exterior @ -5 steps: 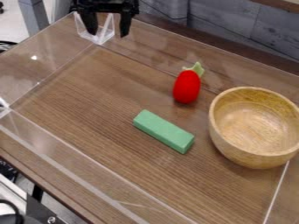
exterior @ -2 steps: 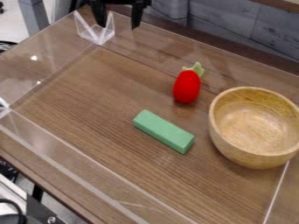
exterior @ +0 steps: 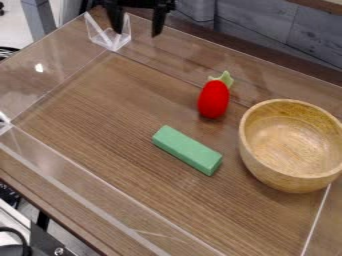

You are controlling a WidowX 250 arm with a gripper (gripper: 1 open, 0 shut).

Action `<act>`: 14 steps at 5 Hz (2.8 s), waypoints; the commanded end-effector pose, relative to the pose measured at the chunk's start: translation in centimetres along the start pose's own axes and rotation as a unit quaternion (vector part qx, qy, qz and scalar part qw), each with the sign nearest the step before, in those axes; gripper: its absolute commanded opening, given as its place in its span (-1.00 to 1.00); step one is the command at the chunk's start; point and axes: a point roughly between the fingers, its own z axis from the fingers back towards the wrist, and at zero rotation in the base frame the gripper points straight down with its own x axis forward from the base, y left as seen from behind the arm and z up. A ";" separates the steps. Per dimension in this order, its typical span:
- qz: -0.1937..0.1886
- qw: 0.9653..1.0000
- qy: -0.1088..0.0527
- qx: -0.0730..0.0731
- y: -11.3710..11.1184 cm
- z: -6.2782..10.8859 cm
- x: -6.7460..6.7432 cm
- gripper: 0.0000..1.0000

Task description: Move the red fruit to the right

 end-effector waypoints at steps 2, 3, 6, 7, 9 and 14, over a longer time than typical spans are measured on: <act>-0.071 0.997 0.001 -0.024 -3.7 1.7 -1.8 1.00; -0.124 0.991 0.011 -0.039 -5.8 1.6 -2.8 1.00; -0.137 0.989 0.036 -0.054 -8.2 -1.8 -4.6 1.00; -0.120 0.990 0.039 -0.058 -8.5 -1.5 -4.0 1.00; -0.084 0.994 0.047 -0.058 -9.1 -2.5 -4.5 1.00; -0.142 0.984 0.060 -0.084 -9.3 -4.0 -2.8 -1.00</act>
